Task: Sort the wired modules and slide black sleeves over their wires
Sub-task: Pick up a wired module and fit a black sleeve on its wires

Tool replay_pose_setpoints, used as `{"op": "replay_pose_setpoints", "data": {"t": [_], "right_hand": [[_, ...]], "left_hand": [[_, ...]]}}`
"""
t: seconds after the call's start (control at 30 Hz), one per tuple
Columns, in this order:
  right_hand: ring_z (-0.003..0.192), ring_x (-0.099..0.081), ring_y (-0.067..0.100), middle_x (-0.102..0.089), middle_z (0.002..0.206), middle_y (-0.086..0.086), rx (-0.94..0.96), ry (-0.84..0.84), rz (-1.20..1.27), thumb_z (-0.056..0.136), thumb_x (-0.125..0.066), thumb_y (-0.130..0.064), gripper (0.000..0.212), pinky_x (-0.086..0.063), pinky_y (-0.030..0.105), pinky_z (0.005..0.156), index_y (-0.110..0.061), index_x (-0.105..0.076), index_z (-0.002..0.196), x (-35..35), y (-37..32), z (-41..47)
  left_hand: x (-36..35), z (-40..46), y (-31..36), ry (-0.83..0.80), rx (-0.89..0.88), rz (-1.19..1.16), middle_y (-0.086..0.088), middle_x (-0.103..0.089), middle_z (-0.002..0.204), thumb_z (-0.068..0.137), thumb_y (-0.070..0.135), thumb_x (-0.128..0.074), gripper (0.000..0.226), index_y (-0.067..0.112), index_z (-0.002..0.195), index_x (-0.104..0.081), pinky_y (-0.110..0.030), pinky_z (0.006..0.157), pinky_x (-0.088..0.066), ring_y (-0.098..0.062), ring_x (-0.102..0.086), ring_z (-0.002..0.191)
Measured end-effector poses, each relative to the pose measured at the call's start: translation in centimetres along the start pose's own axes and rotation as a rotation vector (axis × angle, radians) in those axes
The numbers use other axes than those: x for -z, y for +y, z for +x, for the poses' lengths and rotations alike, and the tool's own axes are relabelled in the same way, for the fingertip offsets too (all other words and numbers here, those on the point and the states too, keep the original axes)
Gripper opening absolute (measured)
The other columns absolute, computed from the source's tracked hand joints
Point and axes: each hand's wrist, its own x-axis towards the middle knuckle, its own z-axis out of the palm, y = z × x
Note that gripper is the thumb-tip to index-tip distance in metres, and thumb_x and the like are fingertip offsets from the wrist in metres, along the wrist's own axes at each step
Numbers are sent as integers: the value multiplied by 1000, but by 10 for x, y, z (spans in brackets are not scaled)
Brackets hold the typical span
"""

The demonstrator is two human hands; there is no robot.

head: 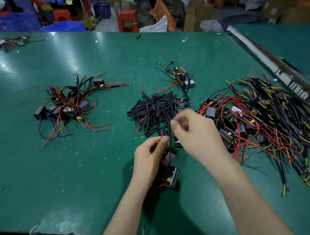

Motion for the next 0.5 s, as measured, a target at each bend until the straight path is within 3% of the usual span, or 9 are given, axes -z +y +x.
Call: {"op": "replay_pose_setpoints", "data": {"t": [0.1, 0.2, 0.3, 0.5], "right_hand": [[92, -61, 23, -65, 87, -5, 91, -8, -38, 91, -54, -32, 12, -50, 33, 79, -24, -63, 94, -1, -22, 37], [102, -59, 27, -66, 107, 3, 62, -194, -194, 90, -55, -29, 15, -50, 37, 87, -25, -63, 101, -28, -31, 79], [105, -60, 31, -64, 116, 11, -18, -354, -311, 89, -59, -24, 24, -50, 39, 91, -14, -64, 110, -61, -30, 101], [117, -55, 34, -54, 131, 15, -123, -362, -377, 88, -60, -19, 47, -43, 38, 84, -5, -44, 129, -89, -21, 107]], "left_hand": [[1, -1, -2, 23, 7, -42, 16, -66, 65, 89, 26, -64, 10, 21, 84, -71, -11, 58, -42, 5, -53, 59], [1, -2, -2, 47, 51, -40, 11, -67, 65, 88, 27, -66, 10, 19, 84, -72, -18, 56, -44, -1, -53, 56], [0, -3, -2, 78, 58, 0, 3, -70, 70, 87, 28, -68, 9, 20, 82, -70, -22, 58, -45, -5, -54, 57], [-1, -7, 4, 99, 63, 11, 2, -65, 59, 88, 24, -66, 11, 17, 80, -67, -18, 49, -43, -5, -52, 45]]}}
